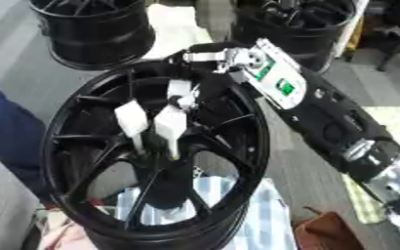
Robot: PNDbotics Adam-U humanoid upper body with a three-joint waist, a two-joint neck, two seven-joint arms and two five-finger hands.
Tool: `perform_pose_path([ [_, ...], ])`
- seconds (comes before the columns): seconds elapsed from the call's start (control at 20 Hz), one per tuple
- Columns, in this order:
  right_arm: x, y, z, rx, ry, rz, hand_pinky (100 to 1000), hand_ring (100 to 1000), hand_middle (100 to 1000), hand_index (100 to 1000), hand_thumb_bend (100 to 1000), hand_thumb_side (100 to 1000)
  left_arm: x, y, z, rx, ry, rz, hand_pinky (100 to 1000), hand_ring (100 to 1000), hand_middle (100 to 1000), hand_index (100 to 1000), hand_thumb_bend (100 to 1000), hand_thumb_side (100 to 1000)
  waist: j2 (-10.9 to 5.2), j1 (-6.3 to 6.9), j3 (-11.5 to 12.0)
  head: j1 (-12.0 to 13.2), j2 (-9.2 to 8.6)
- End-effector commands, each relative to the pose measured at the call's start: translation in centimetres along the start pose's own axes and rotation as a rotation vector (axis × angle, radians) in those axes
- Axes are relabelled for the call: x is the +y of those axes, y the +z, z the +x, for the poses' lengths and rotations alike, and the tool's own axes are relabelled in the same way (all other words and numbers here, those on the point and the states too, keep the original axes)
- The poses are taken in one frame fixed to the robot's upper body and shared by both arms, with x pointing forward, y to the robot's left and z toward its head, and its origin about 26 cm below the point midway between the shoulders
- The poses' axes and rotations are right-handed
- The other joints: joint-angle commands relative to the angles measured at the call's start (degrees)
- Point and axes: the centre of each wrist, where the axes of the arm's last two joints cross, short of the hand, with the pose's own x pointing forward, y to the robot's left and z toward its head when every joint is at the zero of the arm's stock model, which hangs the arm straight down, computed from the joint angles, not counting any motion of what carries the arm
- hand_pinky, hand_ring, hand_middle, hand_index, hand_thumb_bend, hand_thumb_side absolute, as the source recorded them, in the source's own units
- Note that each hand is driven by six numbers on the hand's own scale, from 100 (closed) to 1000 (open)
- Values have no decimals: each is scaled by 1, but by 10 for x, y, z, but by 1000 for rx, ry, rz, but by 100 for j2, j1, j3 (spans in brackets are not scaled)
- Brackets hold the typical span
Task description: Pull the pin out of the wheel hub.
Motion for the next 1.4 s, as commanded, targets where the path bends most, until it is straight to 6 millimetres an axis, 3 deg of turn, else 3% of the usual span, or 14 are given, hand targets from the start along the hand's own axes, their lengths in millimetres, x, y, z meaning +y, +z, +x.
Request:
perform_pose_path([
  [0.05,-10,4,-4,16,18,-33,849,884,861,945,269,363,-1,-5,7,-21,-14,-24,679,473,654,828,100,1000,-26,25,13,-37,-14],
  [0.65,-5,3,-15,52,13,10,807,781,752,854,240,376,-1,-6,7,-21,-11,-25,680,473,656,829,100,1000,-34,25,18,-35,-14],
  [1.0,-7,3,-12,25,1,-18,755,617,482,625,212,363,-1,-6,6,-18,-11,-27,681,472,655,829,100,1000,-37,21,12,-7,-14],
  [1.4,-21,11,7,-68,-17,-83,739,592,362,514,207,340,0,-4,6,-13,-11,-23,682,472,656,831,100,1000,-69,8,-18,32,-14],
])
